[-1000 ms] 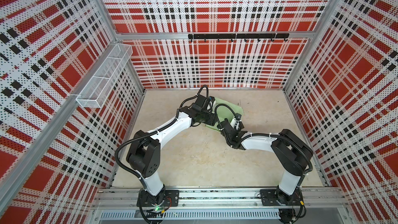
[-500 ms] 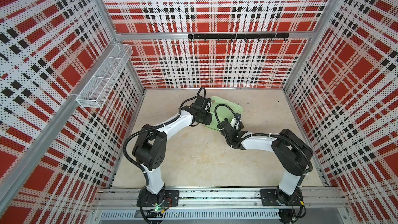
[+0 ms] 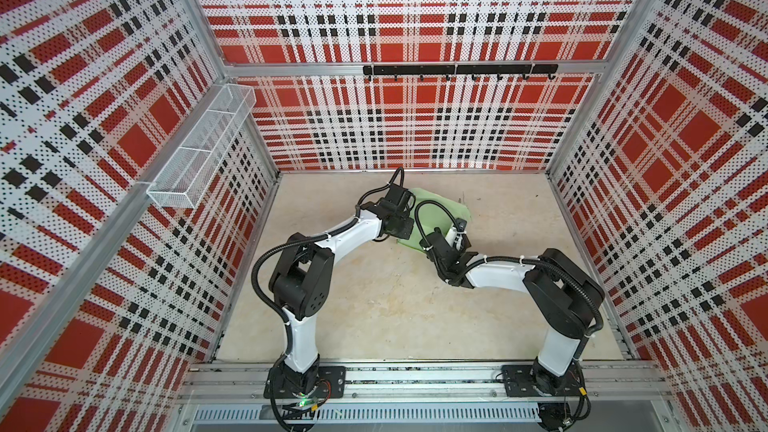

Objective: Fold the paper box

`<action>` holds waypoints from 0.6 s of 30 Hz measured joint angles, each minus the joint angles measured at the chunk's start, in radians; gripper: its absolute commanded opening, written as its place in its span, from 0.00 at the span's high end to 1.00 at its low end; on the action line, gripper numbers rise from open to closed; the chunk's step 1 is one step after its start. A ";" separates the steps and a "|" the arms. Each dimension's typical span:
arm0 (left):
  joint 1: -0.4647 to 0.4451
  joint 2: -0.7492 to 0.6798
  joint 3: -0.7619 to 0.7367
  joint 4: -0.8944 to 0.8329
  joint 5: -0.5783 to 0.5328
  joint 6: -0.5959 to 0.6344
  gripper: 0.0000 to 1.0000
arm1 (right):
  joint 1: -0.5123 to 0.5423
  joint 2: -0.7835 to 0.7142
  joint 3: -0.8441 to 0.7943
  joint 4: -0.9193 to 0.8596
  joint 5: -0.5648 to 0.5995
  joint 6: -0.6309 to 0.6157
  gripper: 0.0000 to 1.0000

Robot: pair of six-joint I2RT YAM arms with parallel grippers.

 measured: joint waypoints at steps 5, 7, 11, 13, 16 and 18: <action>-0.021 0.003 0.000 -0.001 -0.053 -0.008 0.98 | 0.000 0.000 0.000 -0.009 -0.002 0.000 1.00; -0.024 0.004 0.000 0.000 -0.062 -0.012 0.89 | 0.000 0.000 0.000 -0.010 -0.003 0.000 1.00; -0.029 0.006 -0.010 0.006 -0.076 -0.019 0.87 | 0.000 0.000 0.000 -0.011 -0.007 0.000 1.00; -0.031 0.008 -0.019 0.016 -0.077 -0.026 0.87 | 0.000 0.003 0.000 -0.016 -0.009 0.001 1.00; -0.031 0.021 -0.034 0.031 -0.074 -0.040 0.86 | 0.000 0.021 0.000 -0.018 -0.018 0.002 1.00; -0.032 0.040 -0.040 0.038 -0.072 -0.049 0.84 | -0.001 0.038 0.000 -0.018 -0.030 0.002 1.00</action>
